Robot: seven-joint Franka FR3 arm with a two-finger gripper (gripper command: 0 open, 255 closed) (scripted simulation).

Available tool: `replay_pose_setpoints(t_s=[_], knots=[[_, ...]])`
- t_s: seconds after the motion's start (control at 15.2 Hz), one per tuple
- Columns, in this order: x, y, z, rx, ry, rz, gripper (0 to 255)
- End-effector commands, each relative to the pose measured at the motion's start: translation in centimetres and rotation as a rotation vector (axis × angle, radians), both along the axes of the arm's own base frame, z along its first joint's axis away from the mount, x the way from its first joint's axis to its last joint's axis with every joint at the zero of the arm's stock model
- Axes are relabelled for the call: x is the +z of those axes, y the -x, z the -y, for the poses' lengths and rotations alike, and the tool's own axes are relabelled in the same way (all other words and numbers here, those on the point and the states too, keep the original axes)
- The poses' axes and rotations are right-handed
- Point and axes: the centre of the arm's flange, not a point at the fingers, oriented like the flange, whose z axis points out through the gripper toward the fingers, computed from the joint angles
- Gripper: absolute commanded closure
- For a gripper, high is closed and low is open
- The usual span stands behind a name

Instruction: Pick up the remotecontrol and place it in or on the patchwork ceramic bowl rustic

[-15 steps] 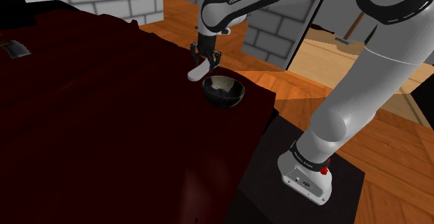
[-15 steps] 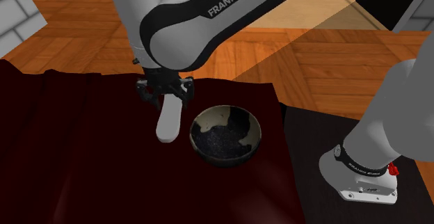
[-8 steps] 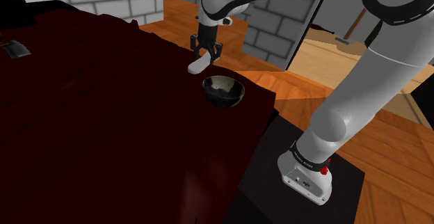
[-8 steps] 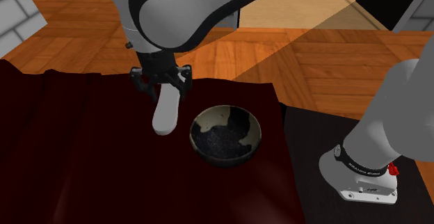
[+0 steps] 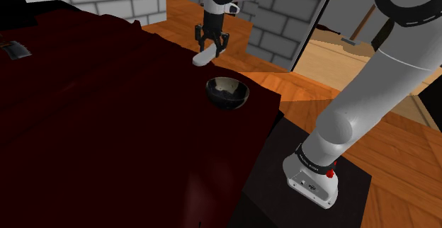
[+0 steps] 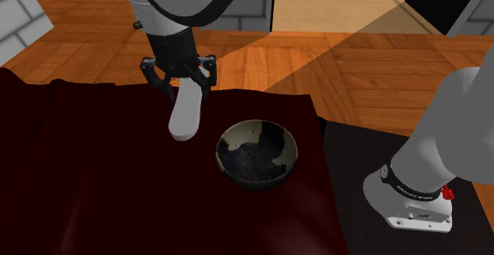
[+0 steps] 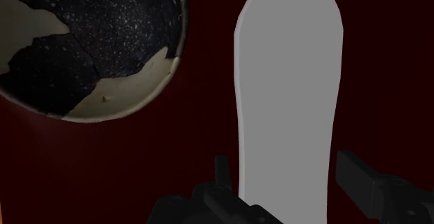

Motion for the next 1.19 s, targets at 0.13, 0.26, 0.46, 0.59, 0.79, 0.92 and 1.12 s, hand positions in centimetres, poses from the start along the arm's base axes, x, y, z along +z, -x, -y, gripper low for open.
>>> replay_pose_setpoints(t_s=[0.13,0.26,0.46,0.59,0.79,0.92,1.12], knots=[[2.1,0.2,-0.2,0.000,0.000,0.000,255],[3.1,0.2,-0.2,0.000,0.000,0.000,255],[3.9,1.4,-0.6,0.000,0.000,0.000,255],[4.0,3.9,-1.3,0.000,0.000,0.000,255],[4.2,7.7,-2.5,0.000,0.000,0.000,255],[4.4,10.3,-3.2,0.000,0.000,0.000,255],[4.6,14.0,-4.4,0.000,0.000,0.000,255]])
